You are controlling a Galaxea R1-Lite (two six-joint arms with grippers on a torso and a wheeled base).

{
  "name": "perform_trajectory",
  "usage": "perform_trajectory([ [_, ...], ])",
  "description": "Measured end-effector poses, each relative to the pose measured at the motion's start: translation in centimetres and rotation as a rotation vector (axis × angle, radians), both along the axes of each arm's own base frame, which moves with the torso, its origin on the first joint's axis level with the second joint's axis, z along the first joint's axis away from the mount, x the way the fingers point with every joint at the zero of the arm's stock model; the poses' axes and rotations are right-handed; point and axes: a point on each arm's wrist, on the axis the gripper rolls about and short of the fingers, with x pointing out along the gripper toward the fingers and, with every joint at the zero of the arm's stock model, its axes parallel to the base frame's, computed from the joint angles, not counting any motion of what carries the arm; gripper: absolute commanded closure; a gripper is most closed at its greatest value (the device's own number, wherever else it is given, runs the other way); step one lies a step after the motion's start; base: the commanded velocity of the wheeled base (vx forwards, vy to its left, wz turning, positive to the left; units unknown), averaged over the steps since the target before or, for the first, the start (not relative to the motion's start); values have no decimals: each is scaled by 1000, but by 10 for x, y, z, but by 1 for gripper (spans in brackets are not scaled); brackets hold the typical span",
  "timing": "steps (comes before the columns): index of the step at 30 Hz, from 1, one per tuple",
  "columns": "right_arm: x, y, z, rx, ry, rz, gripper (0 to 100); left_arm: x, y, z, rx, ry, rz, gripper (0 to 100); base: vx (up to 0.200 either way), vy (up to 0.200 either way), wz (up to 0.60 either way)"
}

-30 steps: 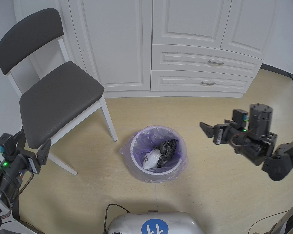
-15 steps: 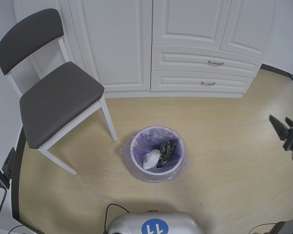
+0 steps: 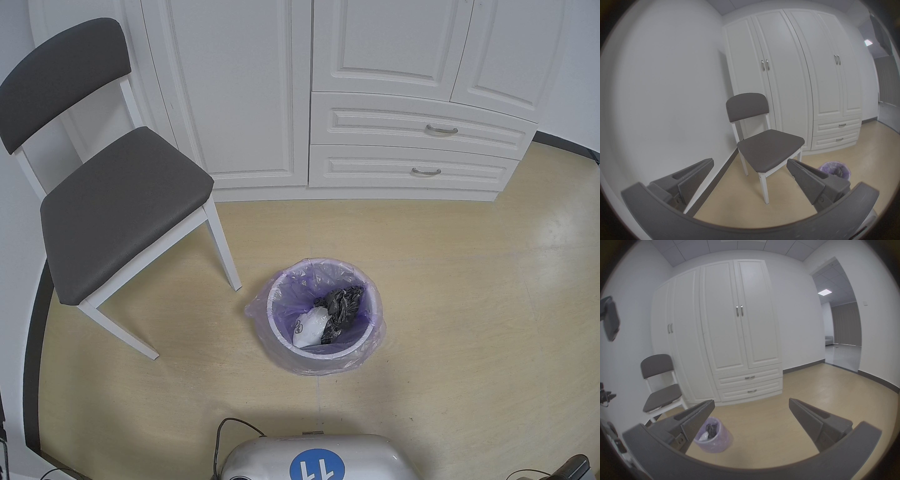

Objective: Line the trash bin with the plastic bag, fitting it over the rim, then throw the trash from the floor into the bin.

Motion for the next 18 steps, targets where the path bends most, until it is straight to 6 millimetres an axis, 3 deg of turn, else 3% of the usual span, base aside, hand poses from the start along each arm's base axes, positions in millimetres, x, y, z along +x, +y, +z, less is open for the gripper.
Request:
perform_trajectory([
  [8,-1,6,-64,-87,93,115,0,-2,-3,-36,-56,-3,-51,0,0,0,0],
  [13,0,6,-81,-141,169,110,0,6,-6,-63,-82,53,-143,0,0,0,0],
  [18,0,6,-85,-180,189,79,0,9,-7,-71,-111,76,-195,0,0,0,0],
])
